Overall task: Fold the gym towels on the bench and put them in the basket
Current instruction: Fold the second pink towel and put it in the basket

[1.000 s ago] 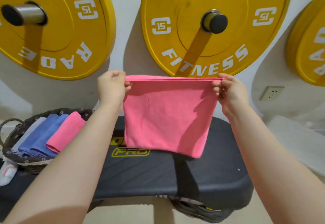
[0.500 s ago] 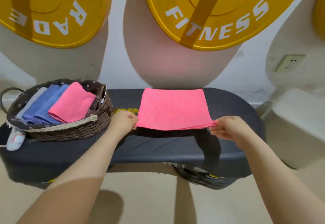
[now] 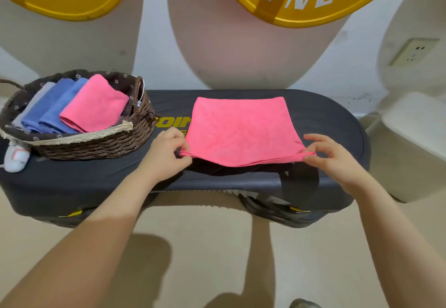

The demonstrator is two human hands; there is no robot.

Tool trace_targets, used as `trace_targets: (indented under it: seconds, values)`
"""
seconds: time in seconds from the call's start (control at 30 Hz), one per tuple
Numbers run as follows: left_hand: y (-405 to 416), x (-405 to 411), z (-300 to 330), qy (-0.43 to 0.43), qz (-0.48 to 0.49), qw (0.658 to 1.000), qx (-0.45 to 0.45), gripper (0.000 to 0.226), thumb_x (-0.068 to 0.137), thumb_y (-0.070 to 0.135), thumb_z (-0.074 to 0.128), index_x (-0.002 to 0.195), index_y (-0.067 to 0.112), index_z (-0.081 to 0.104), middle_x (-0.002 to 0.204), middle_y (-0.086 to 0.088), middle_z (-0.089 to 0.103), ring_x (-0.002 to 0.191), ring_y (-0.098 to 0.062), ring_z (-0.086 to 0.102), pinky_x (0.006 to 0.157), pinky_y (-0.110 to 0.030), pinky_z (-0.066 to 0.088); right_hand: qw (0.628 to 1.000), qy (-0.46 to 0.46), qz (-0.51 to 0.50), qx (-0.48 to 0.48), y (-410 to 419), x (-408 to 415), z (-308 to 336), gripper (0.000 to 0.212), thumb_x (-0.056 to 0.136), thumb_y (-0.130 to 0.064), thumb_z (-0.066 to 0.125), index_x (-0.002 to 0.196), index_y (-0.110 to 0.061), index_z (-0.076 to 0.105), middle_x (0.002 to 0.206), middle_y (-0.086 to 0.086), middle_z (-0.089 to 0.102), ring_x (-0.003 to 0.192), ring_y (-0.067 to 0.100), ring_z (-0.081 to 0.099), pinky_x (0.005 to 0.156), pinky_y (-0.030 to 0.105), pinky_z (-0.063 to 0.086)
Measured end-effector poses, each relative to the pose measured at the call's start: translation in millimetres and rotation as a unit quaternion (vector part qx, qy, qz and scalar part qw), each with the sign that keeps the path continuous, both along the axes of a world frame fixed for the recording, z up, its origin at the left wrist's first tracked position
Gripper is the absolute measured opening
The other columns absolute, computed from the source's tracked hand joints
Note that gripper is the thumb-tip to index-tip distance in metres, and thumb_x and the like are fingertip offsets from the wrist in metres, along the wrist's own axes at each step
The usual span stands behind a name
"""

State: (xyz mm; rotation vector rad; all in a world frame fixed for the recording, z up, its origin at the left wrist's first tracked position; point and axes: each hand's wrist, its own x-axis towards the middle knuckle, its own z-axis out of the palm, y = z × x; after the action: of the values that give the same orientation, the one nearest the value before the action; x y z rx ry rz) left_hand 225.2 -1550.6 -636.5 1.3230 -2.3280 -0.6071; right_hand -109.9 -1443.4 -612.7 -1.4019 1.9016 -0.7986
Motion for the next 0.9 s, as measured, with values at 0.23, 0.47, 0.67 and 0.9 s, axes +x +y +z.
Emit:
trace_targets:
  seconds: [0.23, 0.47, 0.67, 0.9]
  values:
    - [0.6, 1.5, 11.4, 0.242, -0.027, 0.932, 0.267, 0.018, 0.049, 0.025, 0.051, 0.056, 0.011, 0.059, 0.055, 0.004, 0.047, 0.053, -0.009, 0.041, 0.054, -0.026, 0.03, 0.985, -0.169, 0.0, -0.025, -15.0, 1.2, 9.7, 0.027, 0.082, 0.003, 0.05, 0.059, -0.012, 0.052, 0.052, -0.007, 0.05, 0.051, 0.003, 0.046, 0.052, 0.014, 0.038]
    - [-24.8, -11.4, -8.3, 0.372, 0.107, 0.855, 0.344, 0.013, 0.074, 0.007, 0.053, 0.074, 0.014, 0.064, 0.065, 0.004, 0.064, 0.062, -0.006, 0.059, 0.064, -0.023, 0.04, 0.98, -0.178, -0.09, -0.001, -56.2, 1.6, -28.4, 0.029, 0.088, 0.003, 0.046, 0.065, -0.011, 0.056, 0.072, 0.006, 0.053, 0.067, 0.015, 0.044, 0.062, 0.024, 0.033]
    - [-57.8, -33.3, -18.3, 0.387, 0.194, 0.854, 0.29, 0.023, 0.089, 0.009, 0.05, 0.071, 0.017, 0.062, 0.07, 0.001, 0.057, 0.065, -0.01, 0.051, 0.062, -0.026, 0.035, 0.982, -0.134, -0.128, 0.023, -106.9, -2.5, -41.0, 0.026, 0.089, -0.009, 0.05, 0.065, -0.014, 0.053, 0.062, 0.001, 0.046, 0.059, 0.014, 0.039, 0.053, 0.025, 0.027]
    - [-94.0, -50.4, -38.2, 0.091, 0.267, 0.948, 0.147, 0.025, 0.097, 0.027, 0.04, 0.08, 0.01, 0.047, 0.069, 0.003, 0.045, 0.066, -0.017, 0.043, 0.067, -0.028, 0.028, 0.986, 0.07, -0.144, 0.049, -142.3, 1.2, -52.8, 0.018, 0.094, -0.017, 0.042, 0.094, -0.005, 0.055, 0.092, 0.009, 0.055, 0.086, 0.025, 0.047, 0.072, 0.031, 0.033]
